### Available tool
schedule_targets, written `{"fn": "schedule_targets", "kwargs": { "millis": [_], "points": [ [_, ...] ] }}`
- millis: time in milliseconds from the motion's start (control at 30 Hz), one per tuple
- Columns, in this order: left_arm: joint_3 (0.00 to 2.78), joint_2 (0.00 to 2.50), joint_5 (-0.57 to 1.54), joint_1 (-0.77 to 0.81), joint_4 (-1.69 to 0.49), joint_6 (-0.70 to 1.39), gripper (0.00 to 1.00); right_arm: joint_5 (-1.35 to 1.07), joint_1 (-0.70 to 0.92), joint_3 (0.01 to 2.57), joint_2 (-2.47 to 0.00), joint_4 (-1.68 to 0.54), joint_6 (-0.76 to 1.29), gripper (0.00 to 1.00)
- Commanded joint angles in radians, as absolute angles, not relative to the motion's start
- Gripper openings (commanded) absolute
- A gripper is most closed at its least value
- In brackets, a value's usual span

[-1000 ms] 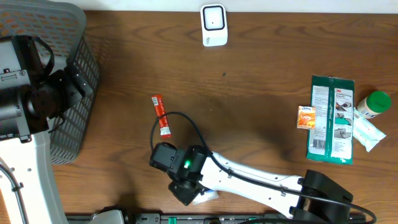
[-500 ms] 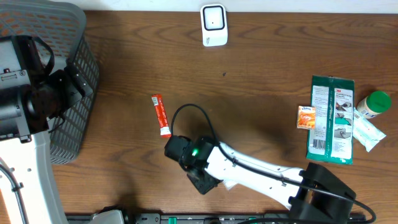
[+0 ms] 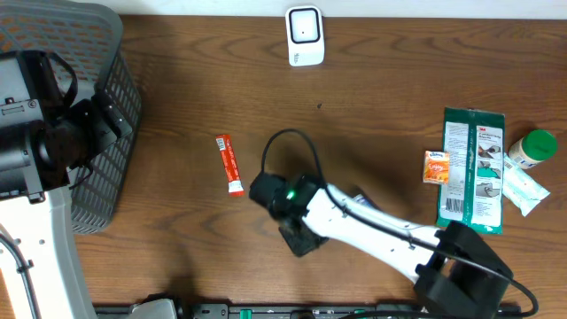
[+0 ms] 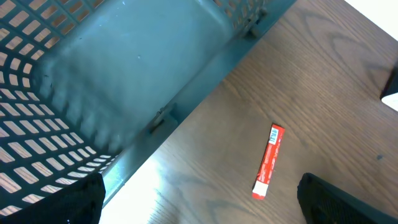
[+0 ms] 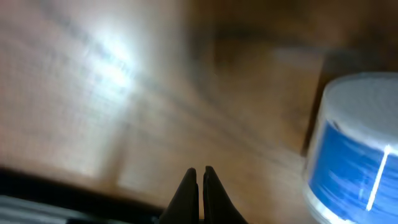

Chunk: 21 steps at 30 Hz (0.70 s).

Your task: Scan the item barcode

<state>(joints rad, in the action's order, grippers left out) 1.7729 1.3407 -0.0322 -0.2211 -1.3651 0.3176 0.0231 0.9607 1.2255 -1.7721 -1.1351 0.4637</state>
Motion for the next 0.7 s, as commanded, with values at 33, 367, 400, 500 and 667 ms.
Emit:
{"fn": "schedule_targets", "kwargs": {
  "millis": [33, 367, 400, 500, 667],
  "points": [
    [1.771, 1.341, -0.035, -0.225, -1.369, 0.312, 0.98, 0.086, 0.867, 1.222, -1.78, -1.066, 0.474, 0.01],
    [1.771, 1.341, -0.035, -0.225, -1.369, 0.312, 0.98, 0.091, 0.743, 1.168, -1.781, -0.921, 0.474, 0.01],
    [1.771, 1.341, -0.035, -0.225, -1.369, 0.312, 0.98, 0.09, 0.741, 1.16, -1.781, -0.921, 0.474, 0.01],
    [1.771, 1.341, -0.035, -0.225, -1.369, 0.312, 0.98, 0.111, 0.74, 1.124, -1.781, -0.923, 0.475, 0.01],
    [1.771, 1.341, -0.035, -0.225, -1.369, 0.312, 0.98, 0.287, 0.71, 1.037, -1.781, -0.845, 0.531, 0.01]
  ]
}}
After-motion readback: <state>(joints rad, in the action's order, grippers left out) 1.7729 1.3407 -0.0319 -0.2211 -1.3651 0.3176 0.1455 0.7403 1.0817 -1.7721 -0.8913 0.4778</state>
